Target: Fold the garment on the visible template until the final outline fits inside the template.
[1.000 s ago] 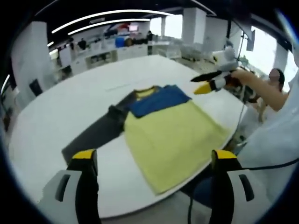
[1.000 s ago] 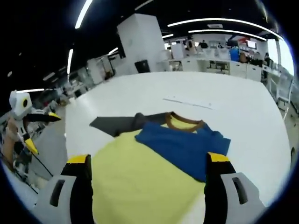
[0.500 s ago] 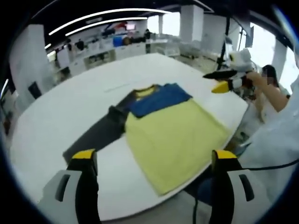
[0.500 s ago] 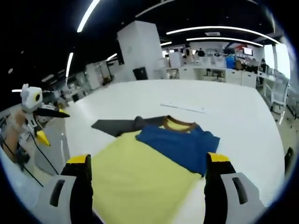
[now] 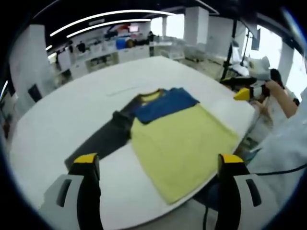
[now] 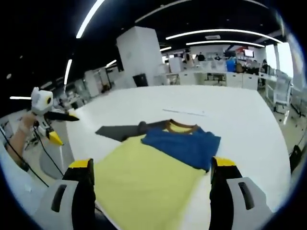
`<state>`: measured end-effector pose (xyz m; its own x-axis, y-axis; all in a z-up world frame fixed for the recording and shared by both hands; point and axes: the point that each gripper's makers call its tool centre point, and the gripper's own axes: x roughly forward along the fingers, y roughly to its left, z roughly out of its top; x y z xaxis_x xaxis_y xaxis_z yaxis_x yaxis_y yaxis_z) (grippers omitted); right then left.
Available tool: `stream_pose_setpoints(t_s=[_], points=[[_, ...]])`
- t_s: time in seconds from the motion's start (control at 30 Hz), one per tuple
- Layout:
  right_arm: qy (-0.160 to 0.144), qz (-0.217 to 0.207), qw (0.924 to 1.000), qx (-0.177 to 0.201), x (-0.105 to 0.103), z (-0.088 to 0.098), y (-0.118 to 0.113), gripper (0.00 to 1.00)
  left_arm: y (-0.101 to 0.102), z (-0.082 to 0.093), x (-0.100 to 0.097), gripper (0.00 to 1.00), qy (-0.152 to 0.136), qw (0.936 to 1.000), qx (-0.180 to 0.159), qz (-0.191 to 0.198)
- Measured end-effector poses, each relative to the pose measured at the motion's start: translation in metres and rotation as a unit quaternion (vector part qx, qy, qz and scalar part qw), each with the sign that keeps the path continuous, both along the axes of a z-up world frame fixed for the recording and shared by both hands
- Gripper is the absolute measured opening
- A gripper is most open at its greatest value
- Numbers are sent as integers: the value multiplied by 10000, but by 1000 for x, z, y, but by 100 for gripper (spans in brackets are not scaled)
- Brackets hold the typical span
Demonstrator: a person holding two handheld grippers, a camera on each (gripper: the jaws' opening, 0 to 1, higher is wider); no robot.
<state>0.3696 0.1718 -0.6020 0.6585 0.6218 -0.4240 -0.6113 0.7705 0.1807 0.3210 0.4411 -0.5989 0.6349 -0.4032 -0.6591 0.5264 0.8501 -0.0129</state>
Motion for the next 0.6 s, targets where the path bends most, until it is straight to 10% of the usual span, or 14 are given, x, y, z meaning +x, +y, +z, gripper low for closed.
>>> stream_pose_setpoints(t_s=[0.6], points=[[-11, -105, 9999, 26, -17, 7, -7, 100, 21, 8, 15, 99, -102, 9997, 5, 210]])
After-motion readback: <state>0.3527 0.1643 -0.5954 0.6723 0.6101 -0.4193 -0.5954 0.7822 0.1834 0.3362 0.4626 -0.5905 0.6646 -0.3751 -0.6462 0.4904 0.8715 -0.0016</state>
